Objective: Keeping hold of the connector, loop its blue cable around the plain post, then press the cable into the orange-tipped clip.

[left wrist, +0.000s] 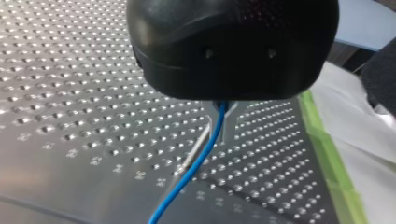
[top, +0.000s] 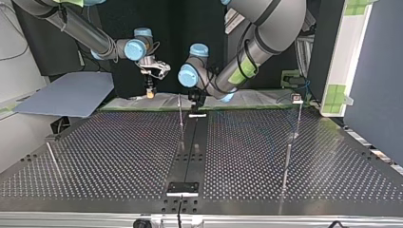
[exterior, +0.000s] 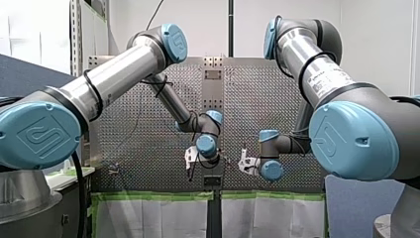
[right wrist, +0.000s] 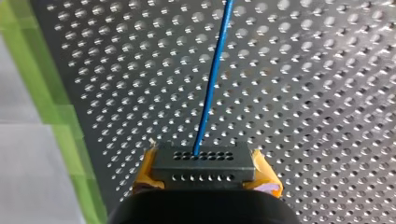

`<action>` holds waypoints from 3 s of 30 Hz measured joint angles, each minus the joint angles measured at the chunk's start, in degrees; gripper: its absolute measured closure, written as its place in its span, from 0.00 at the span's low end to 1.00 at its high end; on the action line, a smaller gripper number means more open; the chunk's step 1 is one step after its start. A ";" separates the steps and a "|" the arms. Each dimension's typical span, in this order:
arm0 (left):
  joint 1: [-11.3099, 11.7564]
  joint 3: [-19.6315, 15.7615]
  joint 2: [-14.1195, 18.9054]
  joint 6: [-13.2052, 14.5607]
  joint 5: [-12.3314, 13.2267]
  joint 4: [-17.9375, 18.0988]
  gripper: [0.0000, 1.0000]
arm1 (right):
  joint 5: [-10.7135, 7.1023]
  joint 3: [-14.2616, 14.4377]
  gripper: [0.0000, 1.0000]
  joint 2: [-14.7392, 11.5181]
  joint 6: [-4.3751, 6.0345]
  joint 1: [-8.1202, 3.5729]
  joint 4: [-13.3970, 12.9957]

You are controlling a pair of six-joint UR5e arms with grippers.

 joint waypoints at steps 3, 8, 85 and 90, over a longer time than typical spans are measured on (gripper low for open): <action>-0.19 -1.09 -0.08 -0.11 0.21 0.65 1.00 | 0.28 0.10 1.00 0.02 -1.01 0.20 1.17; 0.14 -2.20 -0.83 -0.22 0.92 1.77 1.00 | 0.36 0.15 1.00 0.22 -1.67 0.50 1.56; 2.66 9.07 -4.83 1.90 0.85 -6.92 0.50 | -4.17 -6.60 1.00 1.98 -1.33 -4.73 2.12; 2.65 6.08 -4.81 2.12 1.05 -4.23 0.15 | -4.60 -6.60 1.00 2.02 -1.54 -5.89 3.48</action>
